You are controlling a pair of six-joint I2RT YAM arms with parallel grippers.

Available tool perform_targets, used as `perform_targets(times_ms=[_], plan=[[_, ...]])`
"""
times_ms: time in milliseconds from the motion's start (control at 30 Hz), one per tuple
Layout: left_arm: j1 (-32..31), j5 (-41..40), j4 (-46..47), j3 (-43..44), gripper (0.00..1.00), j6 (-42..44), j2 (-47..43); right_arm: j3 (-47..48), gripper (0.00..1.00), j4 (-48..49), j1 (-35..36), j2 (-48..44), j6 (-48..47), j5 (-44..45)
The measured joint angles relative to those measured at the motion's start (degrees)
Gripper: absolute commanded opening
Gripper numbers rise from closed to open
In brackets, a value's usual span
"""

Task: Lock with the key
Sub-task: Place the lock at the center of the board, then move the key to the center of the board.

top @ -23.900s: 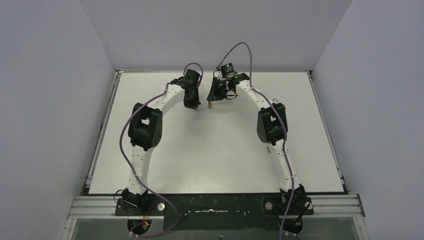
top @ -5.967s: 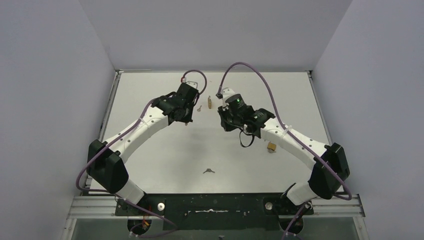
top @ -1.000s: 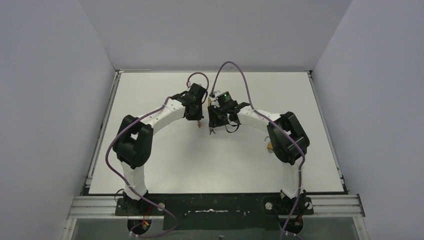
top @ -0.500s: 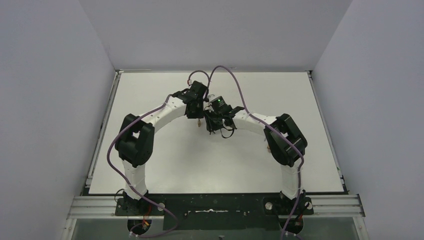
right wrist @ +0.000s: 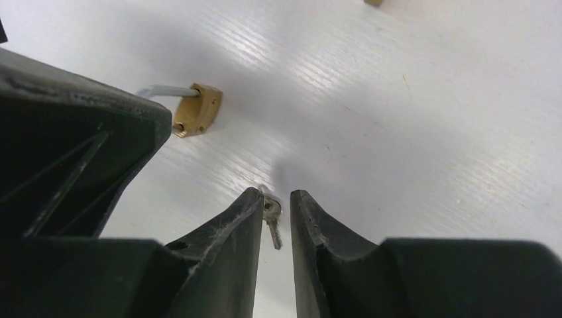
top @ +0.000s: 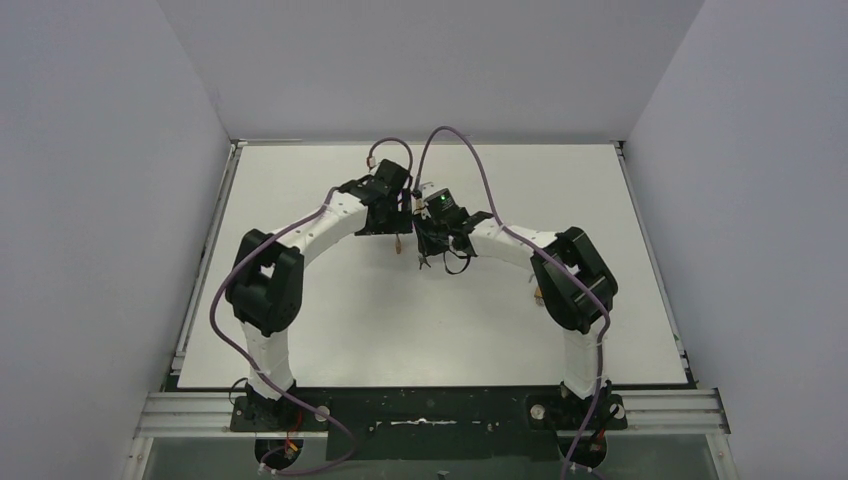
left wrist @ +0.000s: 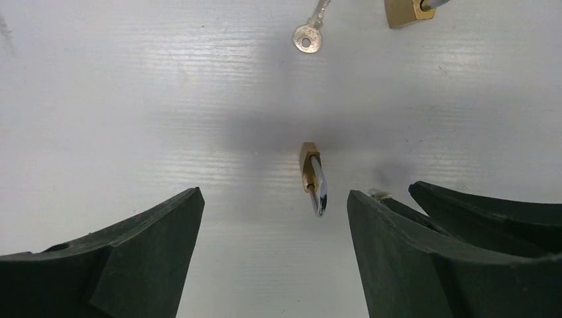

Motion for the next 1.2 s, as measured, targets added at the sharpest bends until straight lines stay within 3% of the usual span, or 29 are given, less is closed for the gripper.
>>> perform_targets(times_ms=[167, 533, 833, 1033, 1200], plan=[[0.90, -0.66, -0.85, -1.01, 0.80, 0.04, -3.32, 0.09, 0.24, 3.80, 0.76, -0.13, -0.17, -0.70], [2.64, 3.80, 2.19, -1.46, 0.81, -0.09, -18.14, -0.52, 0.21, 1.20, 1.95, 0.48, -0.55, -1.18], [7.58, 5.51, 2.56, -4.87, 0.81, -0.11, -21.22, -2.27, 0.21, 1.31, 2.43, 0.48, -0.55, -0.85], [8.48, 6.34, 2.47, -6.25, 0.81, -0.11, -22.73, -2.40, 0.03, 1.46, 2.75, 0.42, -0.66, -0.17], [8.96, 6.62, 2.43, -6.51, 0.81, -0.09, -24.48, -2.45, 0.02, 1.49, 2.73, 0.42, -1.03, -0.09]])
